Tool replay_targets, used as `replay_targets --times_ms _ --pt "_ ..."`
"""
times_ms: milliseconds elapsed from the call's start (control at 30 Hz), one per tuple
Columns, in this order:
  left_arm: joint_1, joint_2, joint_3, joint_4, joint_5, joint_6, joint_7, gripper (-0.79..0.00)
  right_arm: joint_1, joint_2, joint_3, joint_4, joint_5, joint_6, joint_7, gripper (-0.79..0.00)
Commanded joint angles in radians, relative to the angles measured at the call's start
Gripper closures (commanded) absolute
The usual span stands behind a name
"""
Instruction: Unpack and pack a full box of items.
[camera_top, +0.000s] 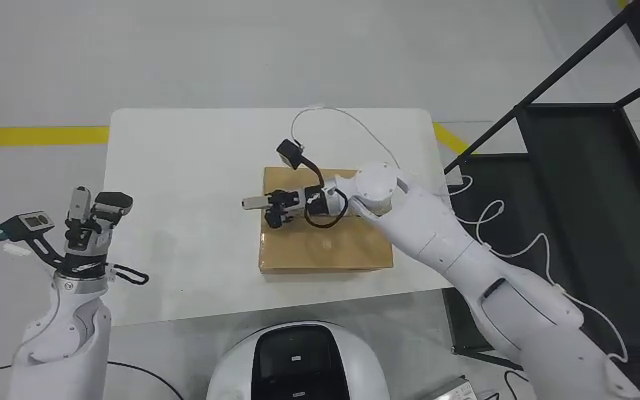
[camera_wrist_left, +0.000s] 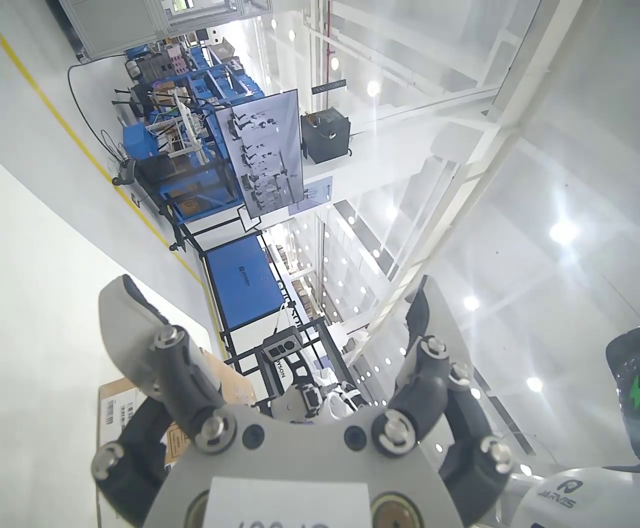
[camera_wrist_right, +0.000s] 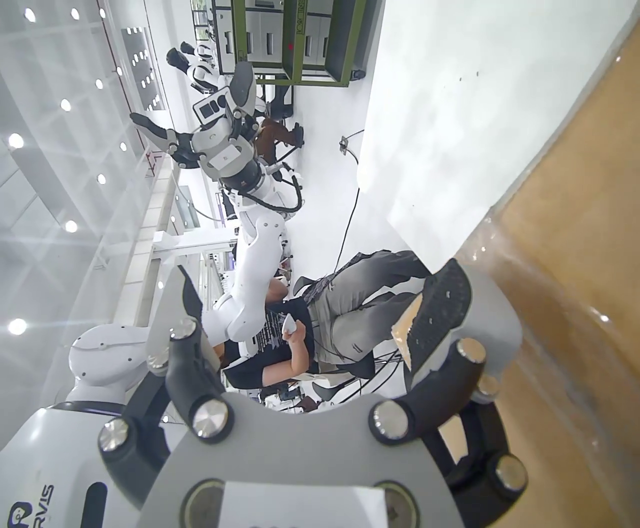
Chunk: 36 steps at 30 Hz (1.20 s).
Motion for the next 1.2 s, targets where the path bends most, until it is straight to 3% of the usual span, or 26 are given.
replay_targets --times_ms 0,267,500,1167 --pt "0.0 0.0 0.0 0.0 0.0 0.0 0.0 -0.785 0.005 -0.009 -0.003 0.011 -0.003 -0.006 -0.01 -0.785" --pt "0.0 0.0 0.0 0.0 0.0 0.0 0.0 -0.785 0.018 -0.042 -0.028 0.045 -0.035 0.007 -0.04 -0.785" --pt "0.0 0.0 0.0 0.0 0.0 0.0 0.0 -0.785 -0.005 -0.04 0.006 0.078 -0.028 0.027 -0.021 -0.785" --pt "0.0 0.0 0.0 0.0 0.0 0.0 0.0 -0.785 -0.235 0.092 0.309 -0.119 -0.155 0.155 -0.019 -0.785"
